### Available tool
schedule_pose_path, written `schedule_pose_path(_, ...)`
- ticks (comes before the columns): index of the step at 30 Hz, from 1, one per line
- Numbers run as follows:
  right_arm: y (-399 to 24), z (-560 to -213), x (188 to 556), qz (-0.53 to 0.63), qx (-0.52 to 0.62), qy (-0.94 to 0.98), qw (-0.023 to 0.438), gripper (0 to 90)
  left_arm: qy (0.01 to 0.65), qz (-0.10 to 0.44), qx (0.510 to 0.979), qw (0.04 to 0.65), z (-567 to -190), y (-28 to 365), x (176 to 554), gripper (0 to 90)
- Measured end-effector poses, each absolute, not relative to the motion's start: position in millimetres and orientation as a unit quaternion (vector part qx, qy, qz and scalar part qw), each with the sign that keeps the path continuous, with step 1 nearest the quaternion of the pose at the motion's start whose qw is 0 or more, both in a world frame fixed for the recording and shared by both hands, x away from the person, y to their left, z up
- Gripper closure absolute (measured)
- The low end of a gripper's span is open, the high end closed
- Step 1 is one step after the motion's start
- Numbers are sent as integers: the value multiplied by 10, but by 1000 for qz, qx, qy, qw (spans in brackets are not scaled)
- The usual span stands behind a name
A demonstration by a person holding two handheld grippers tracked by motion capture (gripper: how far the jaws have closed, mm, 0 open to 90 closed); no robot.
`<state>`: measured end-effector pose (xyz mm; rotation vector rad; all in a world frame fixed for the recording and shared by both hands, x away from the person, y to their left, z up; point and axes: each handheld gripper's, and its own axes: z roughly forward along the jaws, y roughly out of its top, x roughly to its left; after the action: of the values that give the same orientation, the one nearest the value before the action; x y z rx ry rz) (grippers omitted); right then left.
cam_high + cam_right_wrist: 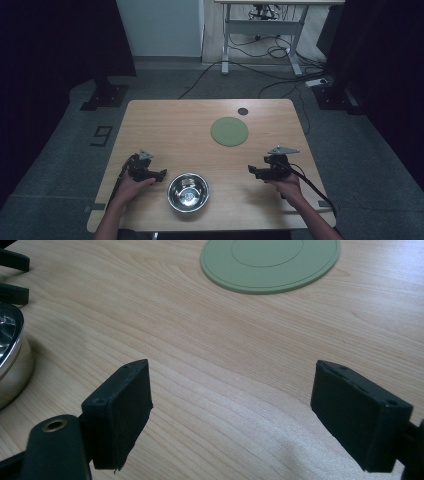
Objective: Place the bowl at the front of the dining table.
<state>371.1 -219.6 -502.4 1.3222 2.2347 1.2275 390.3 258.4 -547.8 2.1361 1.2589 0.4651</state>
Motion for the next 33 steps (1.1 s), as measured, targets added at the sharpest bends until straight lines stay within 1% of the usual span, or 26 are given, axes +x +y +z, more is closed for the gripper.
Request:
schedule_pose_path(15,-2037,-5035,3676,420,431,786,138,178,475,176,807,304,-5478,2584,3903,0)
schedule_pose_path(23,-1991,-5053,3676,431,435,782,114,187,475,176,807,305,-5478,2584,3903,0)
schedule_pose_path(26,-1943,-5038,3662,428,427,788,118,187,475,176,806,304,-5478,2584,3903,0)
schedule_pose_path(32,-1821,-5041,3639,435,420,791,97,189,475,176,807,304,-5478,2584,3903,0)
schedule_pose_path(33,-1803,-5045,3638,432,416,793,102,189,475,176,807,305,-5478,2584,3903,0)
